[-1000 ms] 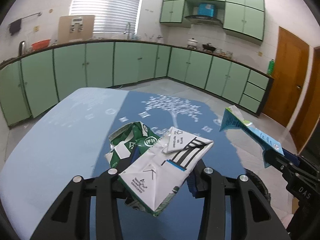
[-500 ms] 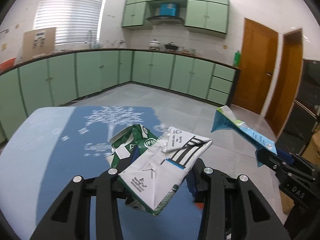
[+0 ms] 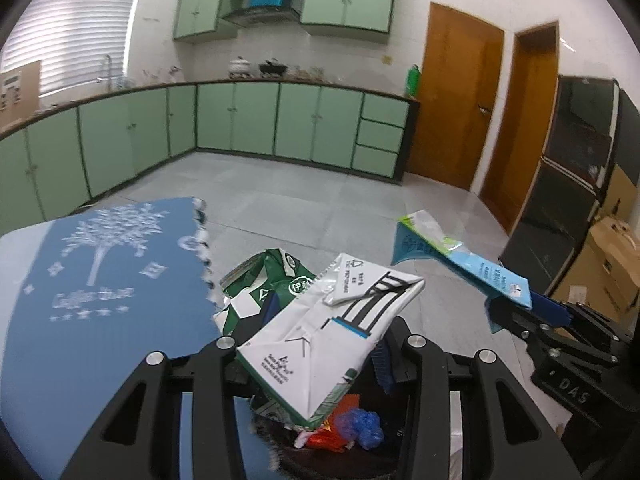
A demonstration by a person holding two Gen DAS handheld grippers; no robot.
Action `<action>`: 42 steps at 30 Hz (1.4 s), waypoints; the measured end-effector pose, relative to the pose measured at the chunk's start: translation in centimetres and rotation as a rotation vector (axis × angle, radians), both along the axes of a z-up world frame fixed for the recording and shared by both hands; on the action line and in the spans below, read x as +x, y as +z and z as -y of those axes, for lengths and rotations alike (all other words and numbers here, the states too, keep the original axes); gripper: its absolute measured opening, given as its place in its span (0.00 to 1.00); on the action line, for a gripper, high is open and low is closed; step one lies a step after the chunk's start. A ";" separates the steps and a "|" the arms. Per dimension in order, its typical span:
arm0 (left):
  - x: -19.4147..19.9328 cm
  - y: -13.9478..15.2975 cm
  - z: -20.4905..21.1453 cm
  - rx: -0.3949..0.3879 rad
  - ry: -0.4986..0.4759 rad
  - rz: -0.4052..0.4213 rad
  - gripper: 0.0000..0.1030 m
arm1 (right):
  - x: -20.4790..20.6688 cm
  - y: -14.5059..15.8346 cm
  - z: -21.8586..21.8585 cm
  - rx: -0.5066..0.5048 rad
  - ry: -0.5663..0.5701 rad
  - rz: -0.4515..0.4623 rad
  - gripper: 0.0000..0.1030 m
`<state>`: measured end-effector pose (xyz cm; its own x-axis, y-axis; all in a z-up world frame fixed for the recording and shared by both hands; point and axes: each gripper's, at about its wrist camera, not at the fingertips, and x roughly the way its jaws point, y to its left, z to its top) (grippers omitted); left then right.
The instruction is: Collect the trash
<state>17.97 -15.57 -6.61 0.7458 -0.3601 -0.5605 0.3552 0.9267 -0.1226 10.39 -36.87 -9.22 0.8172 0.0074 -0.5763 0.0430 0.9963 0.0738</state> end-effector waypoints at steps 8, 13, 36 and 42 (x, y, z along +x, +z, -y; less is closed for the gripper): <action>3.0 -3.4 3.2 -0.005 -0.077 -0.141 0.67 | 2.7 -4.7 1.5 0.007 -0.031 -0.135 0.67; 3.4 -3.6 2.6 -0.031 -0.088 -0.155 0.78 | 2.8 -5.3 1.8 0.026 -0.056 -0.149 0.71; -4.1 4.2 -7.5 -0.019 0.060 -0.054 0.94 | -3.9 5.4 -4.4 0.067 0.071 -0.023 0.95; -7.5 5.7 -9.4 0.004 0.101 -0.022 0.94 | -6.3 7.0 -6.4 0.029 0.071 -0.008 0.95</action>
